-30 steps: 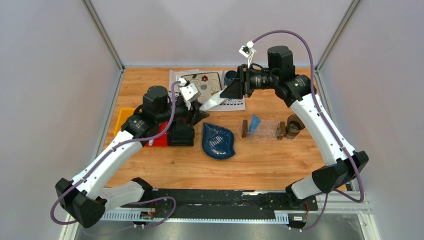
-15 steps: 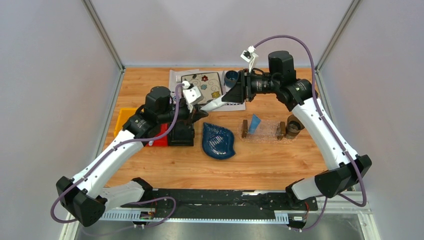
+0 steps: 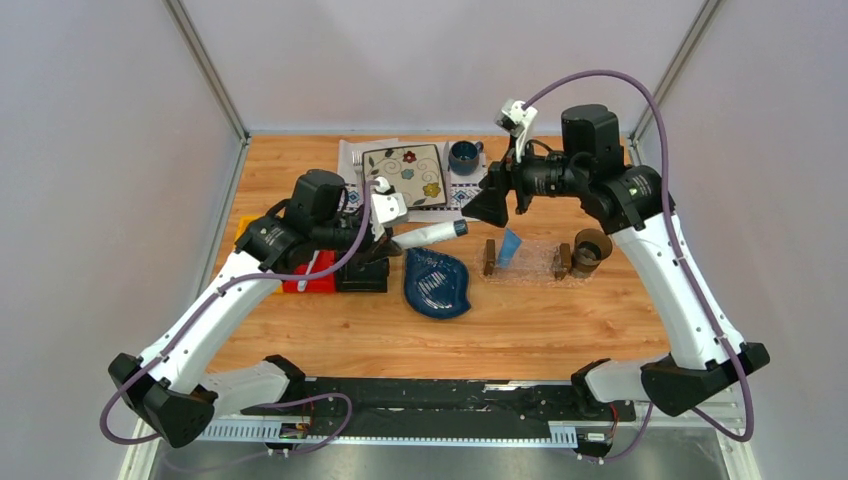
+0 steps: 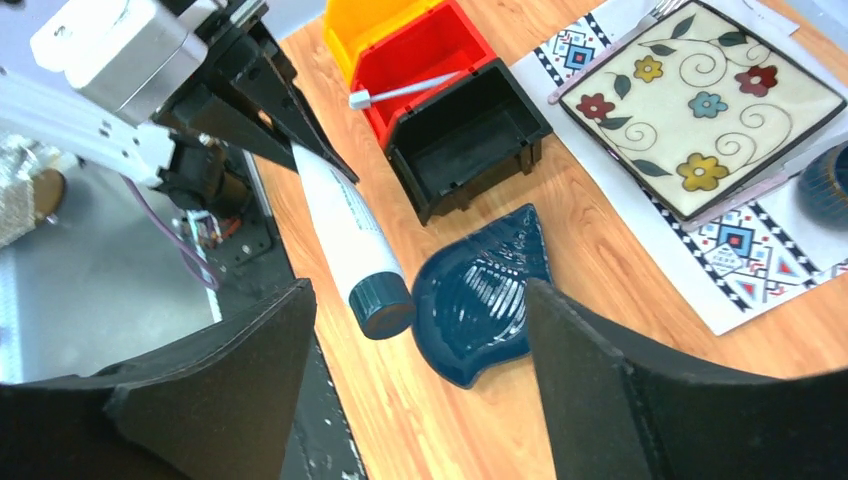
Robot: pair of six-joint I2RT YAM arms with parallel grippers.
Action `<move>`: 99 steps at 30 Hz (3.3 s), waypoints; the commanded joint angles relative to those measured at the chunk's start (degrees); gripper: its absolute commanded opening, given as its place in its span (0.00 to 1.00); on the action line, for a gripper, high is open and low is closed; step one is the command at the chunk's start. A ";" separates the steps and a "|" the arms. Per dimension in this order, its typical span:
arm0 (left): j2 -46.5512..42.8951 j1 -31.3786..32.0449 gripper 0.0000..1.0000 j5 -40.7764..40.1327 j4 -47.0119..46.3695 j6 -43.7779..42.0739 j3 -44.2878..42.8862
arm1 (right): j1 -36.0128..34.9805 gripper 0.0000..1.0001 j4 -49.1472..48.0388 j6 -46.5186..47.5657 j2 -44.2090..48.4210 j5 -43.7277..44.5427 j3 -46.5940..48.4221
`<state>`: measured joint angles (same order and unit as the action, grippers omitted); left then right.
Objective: Prepare toiletry sets of a toothbrush and toothpaste on the tray
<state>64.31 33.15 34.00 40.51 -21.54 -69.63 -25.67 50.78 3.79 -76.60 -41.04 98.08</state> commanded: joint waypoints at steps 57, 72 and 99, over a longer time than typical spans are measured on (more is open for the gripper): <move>-5.86 0.16 0.51 0.29 9.07 -5.27 -4.65 | -25.48 0.09 4.32 21.17 -2.68 24.77 -4.83; -12.63 -9.57 0.62 -3.33 -7.10 11.69 -5.34 | -11.79 0.00 -2.79 6.69 -1.27 12.41 2.37; -8.50 -15.13 0.70 19.96 -55.71 55.90 3.71 | -5.79 0.02 -24.68 -20.05 -1.54 -16.71 3.78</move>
<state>56.29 18.26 50.11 -5.30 27.81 -66.24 -31.66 31.92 -12.86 -78.48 -53.34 101.73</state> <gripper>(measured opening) 0.695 0.374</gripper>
